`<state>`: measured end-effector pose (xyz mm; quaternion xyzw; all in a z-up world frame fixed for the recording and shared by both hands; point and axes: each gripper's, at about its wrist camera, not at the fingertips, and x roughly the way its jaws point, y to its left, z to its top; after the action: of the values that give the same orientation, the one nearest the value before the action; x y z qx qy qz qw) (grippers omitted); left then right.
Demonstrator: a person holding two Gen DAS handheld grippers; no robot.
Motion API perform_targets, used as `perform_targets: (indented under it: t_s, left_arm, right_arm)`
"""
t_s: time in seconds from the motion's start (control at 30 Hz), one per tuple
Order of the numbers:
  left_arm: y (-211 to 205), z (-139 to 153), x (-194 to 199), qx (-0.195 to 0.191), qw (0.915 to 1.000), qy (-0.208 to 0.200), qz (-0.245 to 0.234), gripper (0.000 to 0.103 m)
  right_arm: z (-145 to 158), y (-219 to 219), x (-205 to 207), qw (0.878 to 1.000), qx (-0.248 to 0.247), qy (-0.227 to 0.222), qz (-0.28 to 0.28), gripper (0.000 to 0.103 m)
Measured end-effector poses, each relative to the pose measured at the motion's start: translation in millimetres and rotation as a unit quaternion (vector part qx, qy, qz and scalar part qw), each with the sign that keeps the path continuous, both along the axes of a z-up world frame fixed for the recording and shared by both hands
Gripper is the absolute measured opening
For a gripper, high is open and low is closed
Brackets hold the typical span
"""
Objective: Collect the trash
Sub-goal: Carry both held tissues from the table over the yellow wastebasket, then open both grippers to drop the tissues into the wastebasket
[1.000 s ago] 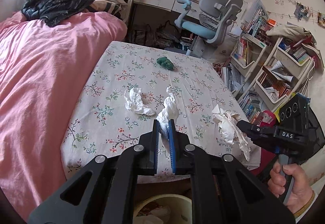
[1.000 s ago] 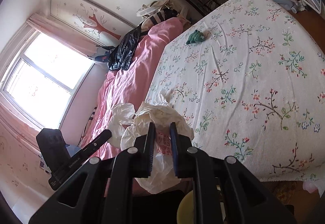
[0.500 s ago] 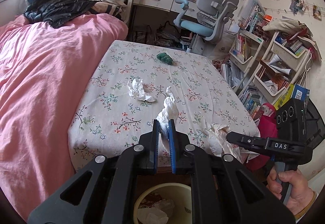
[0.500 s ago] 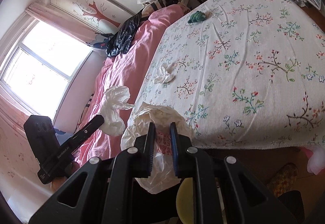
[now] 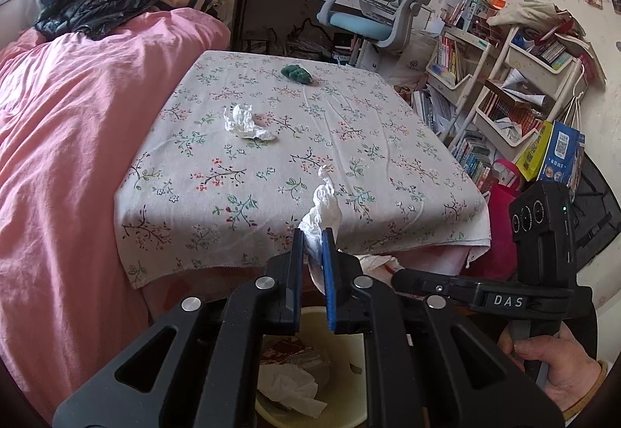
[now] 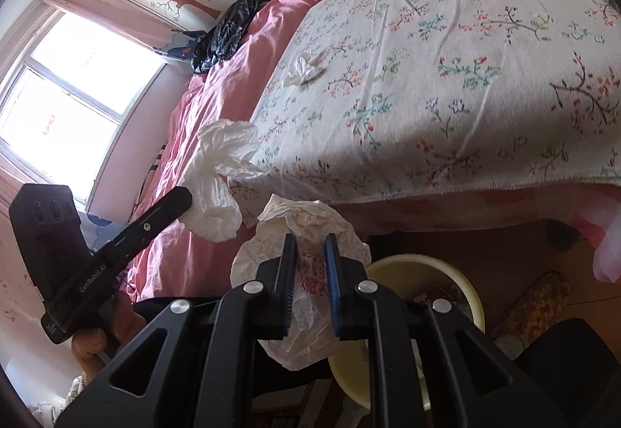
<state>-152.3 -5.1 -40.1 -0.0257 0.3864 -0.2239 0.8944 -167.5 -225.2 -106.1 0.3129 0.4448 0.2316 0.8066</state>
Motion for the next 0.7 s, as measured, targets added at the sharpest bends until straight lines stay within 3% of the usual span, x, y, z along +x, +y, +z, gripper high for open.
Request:
perform_targets:
  t_s: [0.33,0.47,0.7]
  left_arm:
    - [1,-10,-12,0.005,0.9998,0.019,0.001,0.009]
    - [-2,-17,-18,0.017,0.9994,0.03,-0.002,0.009]
    - [-12,-35,-29,0.048,0.9972,0.055,-0.011,0.009]
  right_arm:
    - [-25,20,-18,0.997,-0.048,0.045,0.026,0.019]
    - [-34,14,-18,0.995,-0.066,0.068,0.02,0.039]
    - [-27,0,-21,0.996,-0.065,0.056,-0.015,0.044]
